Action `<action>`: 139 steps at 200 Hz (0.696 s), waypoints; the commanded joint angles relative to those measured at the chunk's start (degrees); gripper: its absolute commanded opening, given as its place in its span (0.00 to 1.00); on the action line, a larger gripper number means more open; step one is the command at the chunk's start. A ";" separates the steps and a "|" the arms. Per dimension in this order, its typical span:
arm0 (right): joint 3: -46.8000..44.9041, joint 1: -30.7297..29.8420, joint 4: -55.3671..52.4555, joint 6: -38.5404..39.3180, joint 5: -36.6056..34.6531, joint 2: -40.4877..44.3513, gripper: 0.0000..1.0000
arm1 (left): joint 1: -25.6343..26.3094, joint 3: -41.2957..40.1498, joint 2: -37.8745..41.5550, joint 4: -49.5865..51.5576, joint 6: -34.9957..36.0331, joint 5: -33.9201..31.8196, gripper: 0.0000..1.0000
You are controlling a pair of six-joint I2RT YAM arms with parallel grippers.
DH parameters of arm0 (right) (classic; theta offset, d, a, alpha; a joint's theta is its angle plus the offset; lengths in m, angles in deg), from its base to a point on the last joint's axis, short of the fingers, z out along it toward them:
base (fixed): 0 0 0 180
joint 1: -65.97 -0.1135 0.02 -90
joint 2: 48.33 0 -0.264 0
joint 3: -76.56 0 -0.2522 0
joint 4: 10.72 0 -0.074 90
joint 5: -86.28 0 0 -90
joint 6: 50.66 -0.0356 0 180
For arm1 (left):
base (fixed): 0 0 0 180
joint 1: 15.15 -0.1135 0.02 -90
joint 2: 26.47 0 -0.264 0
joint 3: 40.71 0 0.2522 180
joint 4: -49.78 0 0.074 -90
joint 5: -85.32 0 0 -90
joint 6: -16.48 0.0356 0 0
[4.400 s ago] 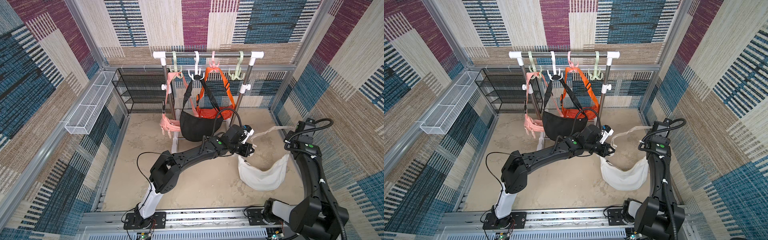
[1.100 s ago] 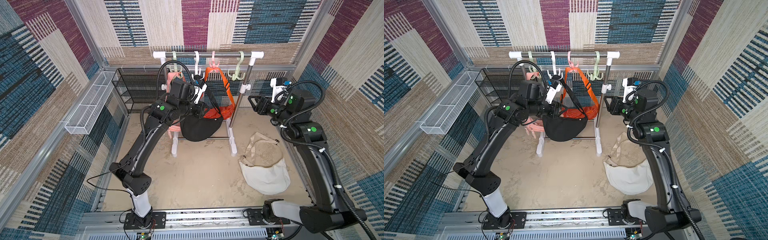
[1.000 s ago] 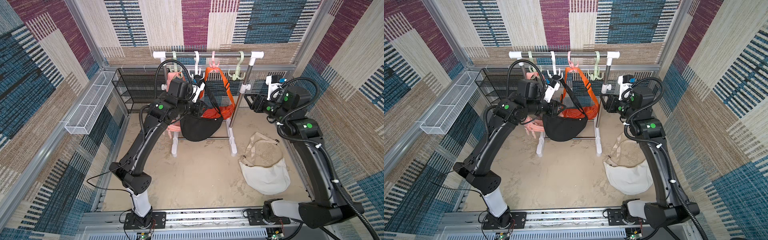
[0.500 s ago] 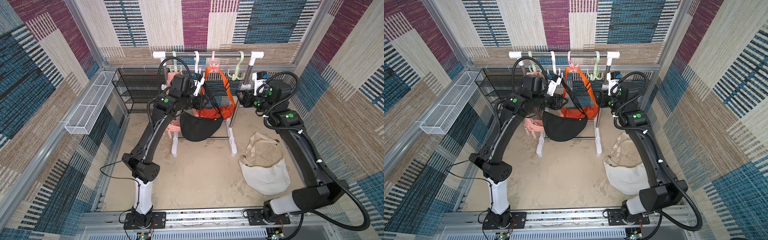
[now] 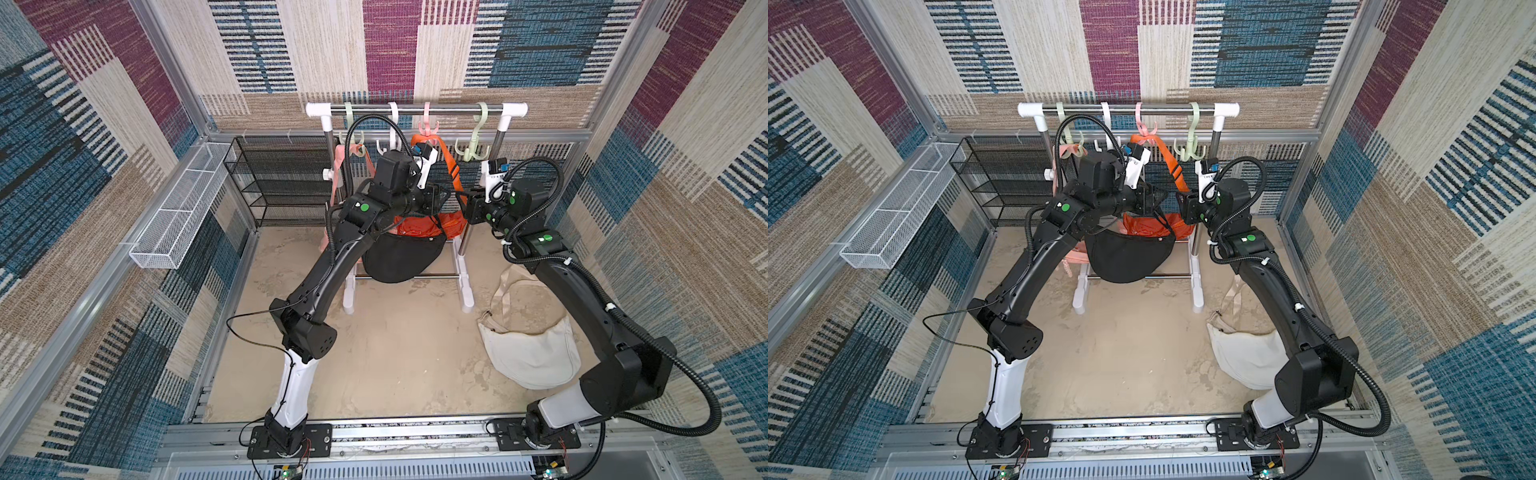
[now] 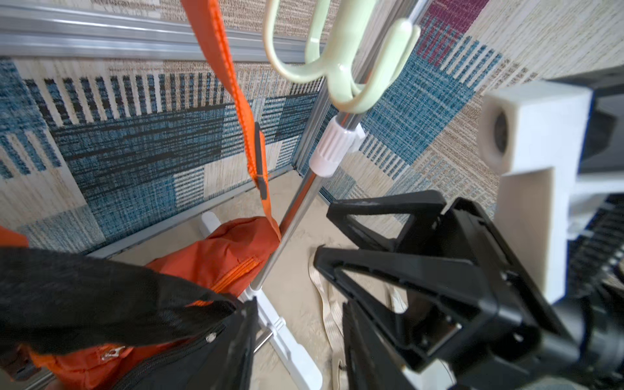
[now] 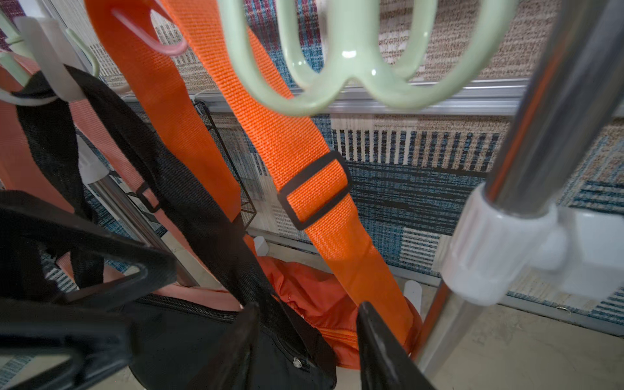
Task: Take the bag off the hook
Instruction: Pick up the bag from the hook.
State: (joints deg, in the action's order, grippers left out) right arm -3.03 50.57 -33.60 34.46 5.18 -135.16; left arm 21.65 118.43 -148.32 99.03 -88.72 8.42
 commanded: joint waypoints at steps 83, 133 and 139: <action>0.91 -1.21 10.98 0.74 -4.40 -5.48 0.54 | 0.47 -1.77 -1.49 -10.37 3.88 -26.23 0.45; 2.86 -2.12 12.48 0.67 -5.06 -8.01 0.56 | -0.58 -1.48 -1.14 -9.88 5.42 -28.46 0.45; 2.92 -2.24 12.50 0.74 -4.34 -8.01 0.56 | -0.59 -1.42 -0.93 -9.45 5.40 -27.54 0.44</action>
State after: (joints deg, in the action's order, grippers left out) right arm -0.93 48.87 -23.90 34.87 0.73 -142.83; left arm 21.45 116.23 -149.80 89.98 -84.79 -18.18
